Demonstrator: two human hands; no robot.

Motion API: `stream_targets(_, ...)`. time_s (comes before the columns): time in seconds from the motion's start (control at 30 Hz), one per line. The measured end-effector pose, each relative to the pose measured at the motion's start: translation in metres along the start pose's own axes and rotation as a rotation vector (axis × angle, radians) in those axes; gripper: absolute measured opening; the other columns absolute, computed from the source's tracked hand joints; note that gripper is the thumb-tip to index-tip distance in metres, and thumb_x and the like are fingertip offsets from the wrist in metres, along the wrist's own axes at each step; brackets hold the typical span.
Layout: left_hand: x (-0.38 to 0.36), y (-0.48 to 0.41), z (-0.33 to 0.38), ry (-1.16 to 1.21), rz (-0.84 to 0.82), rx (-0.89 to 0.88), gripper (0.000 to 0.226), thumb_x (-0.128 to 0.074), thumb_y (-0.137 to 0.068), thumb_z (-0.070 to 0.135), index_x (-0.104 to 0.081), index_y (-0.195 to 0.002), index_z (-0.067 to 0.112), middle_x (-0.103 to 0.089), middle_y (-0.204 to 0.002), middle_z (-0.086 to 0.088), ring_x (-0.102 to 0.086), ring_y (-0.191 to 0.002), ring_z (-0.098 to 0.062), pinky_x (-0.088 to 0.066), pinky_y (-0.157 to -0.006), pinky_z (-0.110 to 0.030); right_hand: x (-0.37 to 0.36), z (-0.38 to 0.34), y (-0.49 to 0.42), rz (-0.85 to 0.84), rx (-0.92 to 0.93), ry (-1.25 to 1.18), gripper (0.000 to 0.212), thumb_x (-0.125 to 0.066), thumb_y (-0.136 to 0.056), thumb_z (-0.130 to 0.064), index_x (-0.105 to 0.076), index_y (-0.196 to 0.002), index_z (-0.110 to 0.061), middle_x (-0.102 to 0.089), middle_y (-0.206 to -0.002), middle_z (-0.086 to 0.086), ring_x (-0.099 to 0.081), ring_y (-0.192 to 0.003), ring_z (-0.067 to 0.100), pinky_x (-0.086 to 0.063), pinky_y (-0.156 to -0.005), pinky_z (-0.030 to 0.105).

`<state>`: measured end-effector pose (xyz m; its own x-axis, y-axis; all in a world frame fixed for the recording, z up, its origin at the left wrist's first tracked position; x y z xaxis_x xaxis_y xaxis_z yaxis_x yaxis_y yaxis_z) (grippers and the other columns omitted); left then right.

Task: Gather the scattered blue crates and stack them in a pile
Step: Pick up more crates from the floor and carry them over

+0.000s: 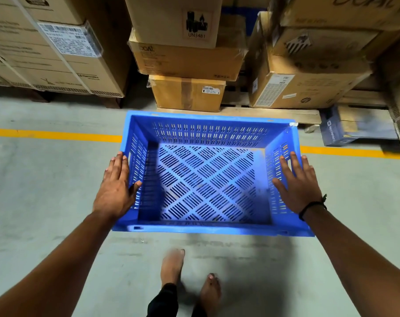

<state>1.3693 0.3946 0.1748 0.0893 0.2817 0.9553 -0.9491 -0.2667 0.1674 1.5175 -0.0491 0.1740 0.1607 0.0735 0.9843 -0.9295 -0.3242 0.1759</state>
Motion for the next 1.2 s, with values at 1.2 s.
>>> stream_targets(1.2,0.212,0.281,-0.032,0.303,0.207,0.326,0.061,-0.042,-0.096,0.042,-0.025,-0.148,0.015,-0.021,-0.157,0.0,-0.011,-0.146,-0.014,-0.014,-0.117,-0.031,0.206,-0.254,0.156,-0.058,0.316,-0.551,0.068,-0.048,-0.09,-0.053,-0.015,-0.147,-0.04,-0.007,-0.16,0.001,-0.017,-0.145,0.023,-0.025,-0.114,0.048)
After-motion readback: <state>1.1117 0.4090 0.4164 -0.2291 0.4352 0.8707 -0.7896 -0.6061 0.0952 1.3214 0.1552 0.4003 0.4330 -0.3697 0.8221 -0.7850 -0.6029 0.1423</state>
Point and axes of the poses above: each hand's wrist, its own y-axis away from the middle knuckle, its own x-axis out of the back of the hand, z = x × y, the point moved 5 cm from there along -y, towards the middle knuckle
